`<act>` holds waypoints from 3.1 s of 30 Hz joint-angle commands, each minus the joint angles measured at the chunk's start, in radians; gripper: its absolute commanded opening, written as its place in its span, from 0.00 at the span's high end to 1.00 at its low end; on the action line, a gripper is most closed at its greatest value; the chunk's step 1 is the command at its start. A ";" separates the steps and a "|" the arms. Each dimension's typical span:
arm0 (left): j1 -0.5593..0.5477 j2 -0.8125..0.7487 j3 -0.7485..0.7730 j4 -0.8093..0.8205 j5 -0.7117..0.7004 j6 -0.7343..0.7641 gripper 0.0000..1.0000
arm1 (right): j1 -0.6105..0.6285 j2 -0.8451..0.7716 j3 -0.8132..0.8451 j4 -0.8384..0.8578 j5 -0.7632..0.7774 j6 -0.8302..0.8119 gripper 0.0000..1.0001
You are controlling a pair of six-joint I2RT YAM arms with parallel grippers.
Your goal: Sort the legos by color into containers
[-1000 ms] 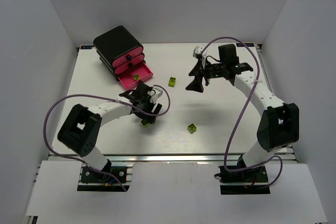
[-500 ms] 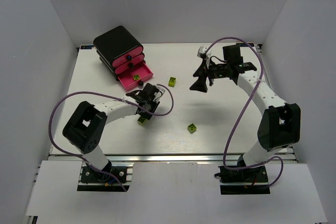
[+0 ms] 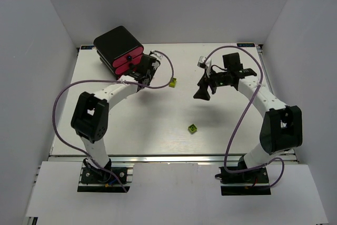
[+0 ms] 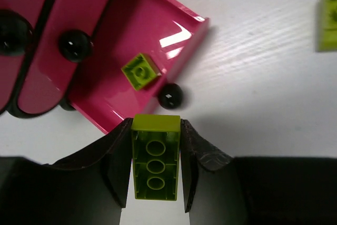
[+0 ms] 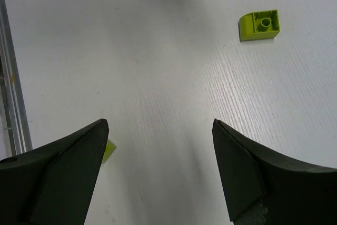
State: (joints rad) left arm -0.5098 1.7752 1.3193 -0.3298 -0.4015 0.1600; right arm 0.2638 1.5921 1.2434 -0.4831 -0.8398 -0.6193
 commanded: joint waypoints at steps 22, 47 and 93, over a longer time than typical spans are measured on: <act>0.137 0.233 0.196 0.087 -0.229 0.085 0.39 | -0.002 -0.087 -0.053 -0.089 0.022 -0.126 0.11; 0.137 -0.503 -0.293 -0.086 0.314 -0.564 0.38 | 0.162 0.025 -0.203 -0.462 0.067 -1.229 0.11; 0.137 -1.152 -0.671 -0.377 0.263 -0.935 0.33 | 0.477 0.779 0.860 0.409 0.668 0.450 0.90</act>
State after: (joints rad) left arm -0.3759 0.6518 0.6270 -0.6540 -0.1410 -0.7433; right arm 0.7235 2.3306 2.0743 -0.2062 -0.3092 -0.3489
